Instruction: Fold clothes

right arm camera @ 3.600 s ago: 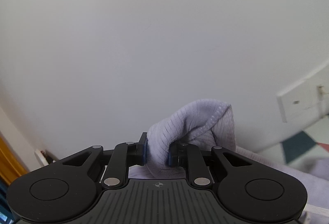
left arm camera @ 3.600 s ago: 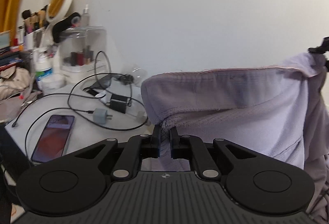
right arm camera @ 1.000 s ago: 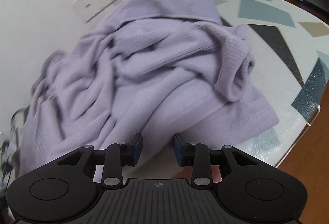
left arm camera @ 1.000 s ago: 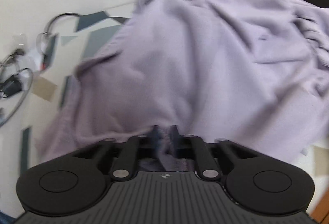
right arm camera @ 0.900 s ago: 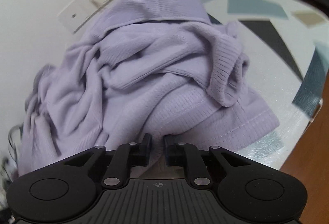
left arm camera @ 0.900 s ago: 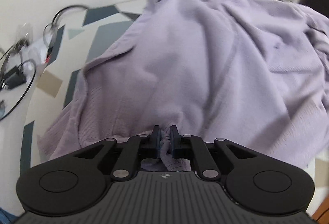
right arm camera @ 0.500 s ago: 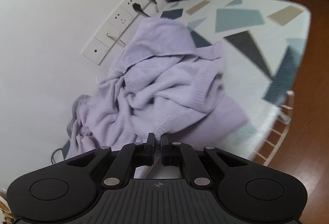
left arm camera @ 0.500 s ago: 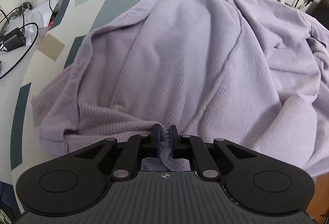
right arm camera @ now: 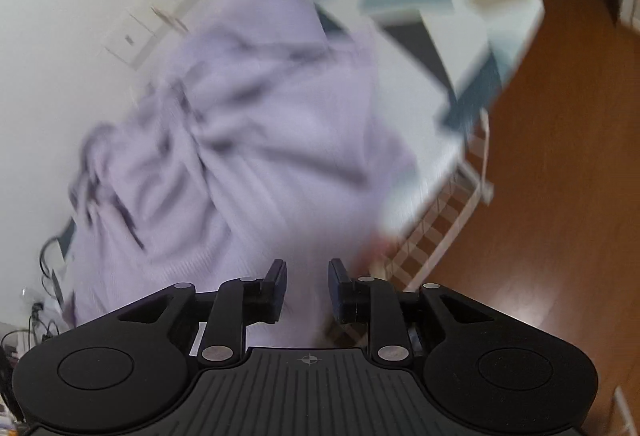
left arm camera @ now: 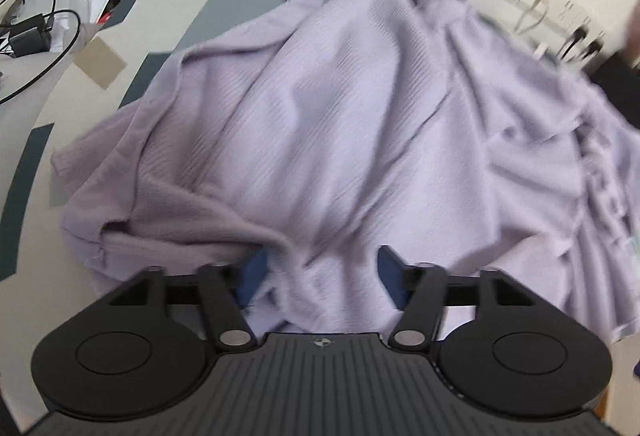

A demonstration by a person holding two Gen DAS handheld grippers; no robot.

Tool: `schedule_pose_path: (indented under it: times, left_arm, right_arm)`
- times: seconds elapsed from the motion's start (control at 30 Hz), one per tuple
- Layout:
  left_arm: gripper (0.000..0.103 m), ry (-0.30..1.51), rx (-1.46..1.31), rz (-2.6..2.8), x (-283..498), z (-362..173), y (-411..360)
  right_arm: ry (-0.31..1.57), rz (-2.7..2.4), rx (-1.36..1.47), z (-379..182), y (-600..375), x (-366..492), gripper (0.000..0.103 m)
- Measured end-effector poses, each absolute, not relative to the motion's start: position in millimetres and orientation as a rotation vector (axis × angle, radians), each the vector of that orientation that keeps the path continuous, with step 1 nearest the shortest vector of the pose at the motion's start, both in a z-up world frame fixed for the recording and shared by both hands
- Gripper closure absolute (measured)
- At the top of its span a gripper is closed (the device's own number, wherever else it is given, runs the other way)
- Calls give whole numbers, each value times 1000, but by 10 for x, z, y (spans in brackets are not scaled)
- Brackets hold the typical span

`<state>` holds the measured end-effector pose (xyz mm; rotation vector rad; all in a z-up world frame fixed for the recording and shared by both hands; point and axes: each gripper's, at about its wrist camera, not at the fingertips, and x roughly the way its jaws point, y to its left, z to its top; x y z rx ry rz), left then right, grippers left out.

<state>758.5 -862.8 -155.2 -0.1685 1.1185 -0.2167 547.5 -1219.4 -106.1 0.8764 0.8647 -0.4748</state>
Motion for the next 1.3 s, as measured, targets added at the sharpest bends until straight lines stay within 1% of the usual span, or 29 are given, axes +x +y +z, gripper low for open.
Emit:
schedule_pose_path:
  times: [0.1, 0.17, 0.2, 0.23, 0.27, 0.3, 0.33, 0.37, 0.4, 0.5, 0.6, 0.67, 0.77, 0.83, 0.9, 1.03, 1.13, 1.27, 1.3]
  left_arm:
    - [37, 1047, -207, -280, 7591, -1271, -8652]
    - [37, 979, -244, -353, 7586, -980, -8636]
    - [34, 938, -251, -387, 7574, -829, -8631]
    - [29, 875, -226, -414, 7540, -659, -8635]
    - [16, 824, -206, -433, 7514, -509, -8636]
    - [7, 808, -199, -433, 7517, -417, -8633]
    - [5, 792, -192, -433, 7519, -325, -8630]
    - [5, 775, -185, -432, 7521, -232, -8627]
    - [5, 773, -192, -433, 7536, -164, -8626]
    - [5, 875, -335, -435, 7690, -263, -8714]
    - [5, 971, -408, -411, 7884, -435, -9036]
    - [5, 1030, -428, -424, 8034, -525, -9381]
    - [5, 1091, -395, -473, 8265, -594, -10062]
    - [5, 1106, -353, -495, 8421, -613, -10592]
    - [5, 1127, -345, -499, 8586, -654, -11128]
    - [5, 1212, -352, -552, 8840, -860, -12053]
    - [5, 1263, -325, -570, 8896, -1024, -12456]
    - [5, 1360, -410, -534, 8913, -1303, -12689]
    - [8, 1365, -409, -529, 8917, -1351, -12720]
  right_arm:
    - [777, -452, 851, -629, -12421, 5651, 78]
    - [689, -444, 860, -325, -12635, 5812, 78]
    - [641, -433, 846, -167, -12718, 5913, 78]
    - [595, -420, 827, -15, -12796, 6019, 75]
    - [552, -400, 786, 113, -12857, 6153, 72]
    - [509, -380, 745, 241, -12918, 6288, 60]
    - [470, -361, 712, 351, -12985, 6421, 45]
    - [451, -351, 725, 367, -13086, 6537, 43]
    - [439, -352, 770, 318, -13198, 6617, 44]
    - [435, -349, 861, -14, -13498, 6818, 46]
    - [516, -441, 724, -467, -13700, 6974, 58]
    - [598, -498, 684, -799, -13881, 7035, 58]
    - [627, -506, 748, -1206, -14249, 6990, 58]
    - [634, -512, 757, -1388, -14433, 6954, 58]
    - [635, -507, 825, -1545, -14497, 6893, 58]
    - [575, -486, 918, -1759, -14574, 6805, 58]
    - [598, -530, 918, -1911, -14805, 6825, 59]
    - [649, -591, 864, -2063, -15057, 6854, 59]
    - [651, -604, 876, -2092, -15108, 6826, 59]
